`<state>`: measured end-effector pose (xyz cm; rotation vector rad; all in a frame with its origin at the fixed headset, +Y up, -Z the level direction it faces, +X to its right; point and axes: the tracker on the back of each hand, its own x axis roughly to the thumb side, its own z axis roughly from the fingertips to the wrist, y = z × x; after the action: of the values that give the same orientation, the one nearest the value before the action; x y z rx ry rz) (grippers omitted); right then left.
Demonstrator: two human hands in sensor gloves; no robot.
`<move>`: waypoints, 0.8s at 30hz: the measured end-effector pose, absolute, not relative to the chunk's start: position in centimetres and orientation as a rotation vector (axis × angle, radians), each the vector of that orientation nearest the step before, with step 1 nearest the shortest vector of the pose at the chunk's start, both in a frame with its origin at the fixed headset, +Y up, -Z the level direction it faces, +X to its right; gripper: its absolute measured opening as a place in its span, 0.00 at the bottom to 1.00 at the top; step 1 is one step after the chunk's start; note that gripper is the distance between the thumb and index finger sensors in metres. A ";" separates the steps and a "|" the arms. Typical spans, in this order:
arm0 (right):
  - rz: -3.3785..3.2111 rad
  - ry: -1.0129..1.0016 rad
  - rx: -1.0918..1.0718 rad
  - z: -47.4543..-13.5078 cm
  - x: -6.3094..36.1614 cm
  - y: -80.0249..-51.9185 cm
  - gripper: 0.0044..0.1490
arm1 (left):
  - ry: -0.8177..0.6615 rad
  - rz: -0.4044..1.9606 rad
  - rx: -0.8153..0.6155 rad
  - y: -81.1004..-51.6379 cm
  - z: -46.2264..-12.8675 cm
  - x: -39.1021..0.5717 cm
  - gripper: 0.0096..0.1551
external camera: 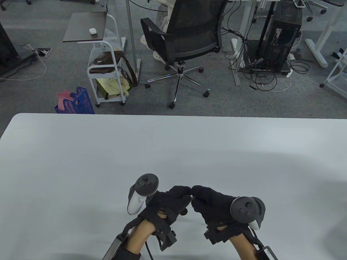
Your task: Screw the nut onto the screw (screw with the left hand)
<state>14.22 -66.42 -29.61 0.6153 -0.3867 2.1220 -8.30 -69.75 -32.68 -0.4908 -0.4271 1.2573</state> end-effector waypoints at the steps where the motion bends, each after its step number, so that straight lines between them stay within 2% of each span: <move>1: 2.122 -0.387 0.615 -29.6 14.2 -66.4 0.30 | -0.421 1.243 -0.480 -69.7 -32.7 -8.3 0.37; 3: 2.135 -0.389 0.623 -29.6 14.2 -66.4 0.30 | -0.444 1.242 -0.481 -69.5 -32.8 -8.1 0.33; 6: 2.131 -0.380 0.625 -29.6 14.2 -66.3 0.30 | -0.470 1.225 -0.482 -69.2 -32.7 -8.0 0.32; 9: 2.119 -0.390 0.619 -29.6 14.3 -66.2 0.30 | -0.486 1.244 -0.511 -69.3 -32.6 -8.0 0.34; 11: 2.123 -0.391 0.621 -29.6 14.3 -66.3 0.30 | -0.463 1.259 -0.509 -69.6 -32.5 -8.1 0.40; 14: 2.137 -0.392 0.628 -29.5 14.1 -66.4 0.30 | -0.448 1.230 -0.473 -69.4 -32.6 -7.9 0.33; 20: 2.145 -0.369 0.640 -29.6 14.1 -66.3 0.30 | -0.470 1.212 -0.464 -68.9 -32.5 -7.8 0.32; 22: 2.137 -0.386 0.636 -29.5 14.2 -66.2 0.30 | -0.491 1.233 -0.474 -68.9 -32.5 -7.8 0.33; 24: 2.133 -0.394 0.631 -29.5 14.2 -66.2 0.30 | -0.486 1.252 -0.490 -69.2 -32.5 -8.0 0.39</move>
<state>14.22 -66.21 -29.51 0.6314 -0.3944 2.1335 -8.03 -69.17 -32.49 -0.4898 -0.4861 1.2524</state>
